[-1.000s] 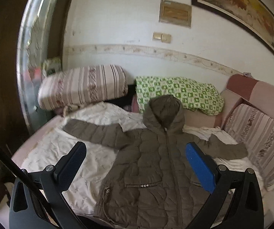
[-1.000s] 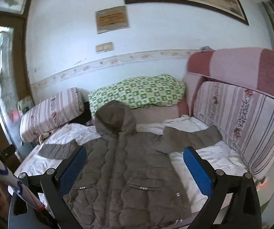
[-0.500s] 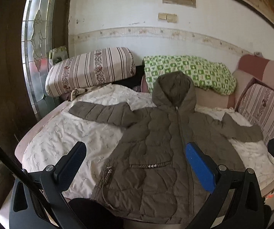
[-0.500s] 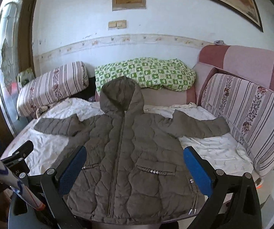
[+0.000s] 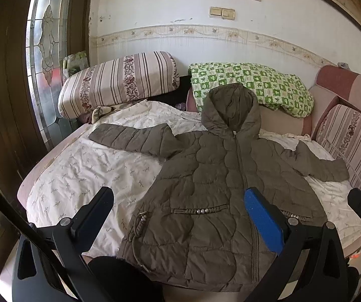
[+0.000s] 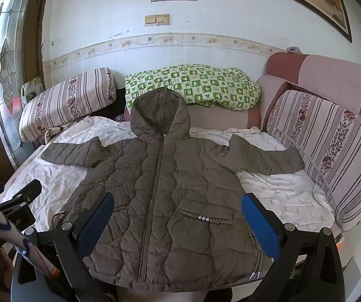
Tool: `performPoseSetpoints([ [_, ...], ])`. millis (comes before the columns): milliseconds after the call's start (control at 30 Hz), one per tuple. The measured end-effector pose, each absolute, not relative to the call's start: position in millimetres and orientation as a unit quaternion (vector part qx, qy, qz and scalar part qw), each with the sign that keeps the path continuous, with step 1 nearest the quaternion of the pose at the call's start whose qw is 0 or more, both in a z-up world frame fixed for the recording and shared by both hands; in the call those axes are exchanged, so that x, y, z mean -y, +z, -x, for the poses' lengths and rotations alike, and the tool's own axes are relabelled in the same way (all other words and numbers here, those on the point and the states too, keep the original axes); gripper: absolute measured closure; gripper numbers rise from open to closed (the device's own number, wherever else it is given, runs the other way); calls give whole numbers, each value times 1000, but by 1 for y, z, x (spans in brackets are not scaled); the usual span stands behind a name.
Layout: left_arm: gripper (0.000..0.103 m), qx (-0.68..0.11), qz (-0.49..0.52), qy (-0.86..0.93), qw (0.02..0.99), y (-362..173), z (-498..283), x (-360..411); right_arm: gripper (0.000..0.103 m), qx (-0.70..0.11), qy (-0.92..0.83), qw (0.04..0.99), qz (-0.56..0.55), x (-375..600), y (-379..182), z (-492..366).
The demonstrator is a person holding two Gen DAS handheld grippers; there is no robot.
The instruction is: Fold large clothes
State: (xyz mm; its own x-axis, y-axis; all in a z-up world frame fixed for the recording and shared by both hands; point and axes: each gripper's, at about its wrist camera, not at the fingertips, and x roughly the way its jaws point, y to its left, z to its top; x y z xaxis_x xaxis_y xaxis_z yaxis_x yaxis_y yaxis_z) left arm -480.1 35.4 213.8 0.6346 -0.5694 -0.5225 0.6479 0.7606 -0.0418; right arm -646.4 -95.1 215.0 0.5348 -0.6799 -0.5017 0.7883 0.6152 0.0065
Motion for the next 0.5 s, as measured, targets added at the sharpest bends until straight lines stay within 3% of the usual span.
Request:
performPoseSetpoints([
  [500,0,-267,-84,-341,897,203,479,-38,0,-243,-419,866,-122,99,208,641],
])
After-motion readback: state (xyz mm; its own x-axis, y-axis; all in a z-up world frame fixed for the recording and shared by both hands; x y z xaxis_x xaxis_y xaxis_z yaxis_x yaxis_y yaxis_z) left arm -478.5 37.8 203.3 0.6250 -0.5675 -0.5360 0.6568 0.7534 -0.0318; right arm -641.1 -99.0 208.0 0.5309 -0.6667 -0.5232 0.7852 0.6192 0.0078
